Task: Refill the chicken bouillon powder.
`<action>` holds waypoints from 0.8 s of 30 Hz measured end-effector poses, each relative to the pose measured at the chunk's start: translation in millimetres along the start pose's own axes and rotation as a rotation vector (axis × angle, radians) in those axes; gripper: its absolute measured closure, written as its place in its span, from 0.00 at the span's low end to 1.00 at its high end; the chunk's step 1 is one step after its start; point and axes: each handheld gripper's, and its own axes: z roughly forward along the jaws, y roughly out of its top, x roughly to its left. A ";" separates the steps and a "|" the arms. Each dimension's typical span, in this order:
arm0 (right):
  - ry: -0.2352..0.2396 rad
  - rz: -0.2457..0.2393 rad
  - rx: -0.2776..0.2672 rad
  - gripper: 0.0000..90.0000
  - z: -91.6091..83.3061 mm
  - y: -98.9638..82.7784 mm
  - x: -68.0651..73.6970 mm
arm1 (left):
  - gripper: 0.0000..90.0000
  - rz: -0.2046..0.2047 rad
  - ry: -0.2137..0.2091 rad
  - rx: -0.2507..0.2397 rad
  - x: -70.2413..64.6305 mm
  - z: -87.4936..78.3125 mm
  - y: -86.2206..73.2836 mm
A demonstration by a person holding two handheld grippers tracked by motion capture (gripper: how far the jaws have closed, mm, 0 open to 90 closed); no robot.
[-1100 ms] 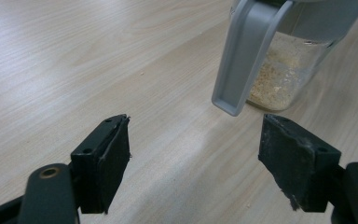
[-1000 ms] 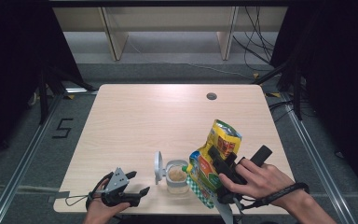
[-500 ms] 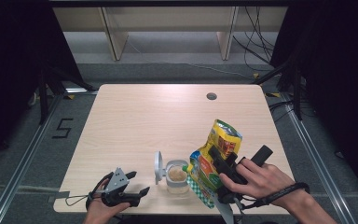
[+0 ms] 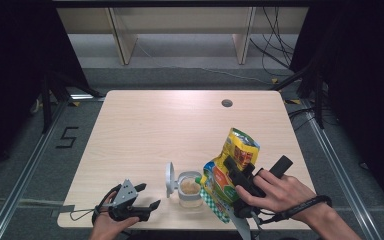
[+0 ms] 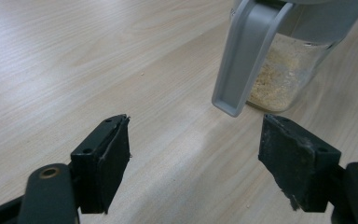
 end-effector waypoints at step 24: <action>0.007 -0.008 0.002 0.68 -2.0 -1.3 0.8 | 0.27 0.014 0.008 0.015 0.5 -0.4 0.1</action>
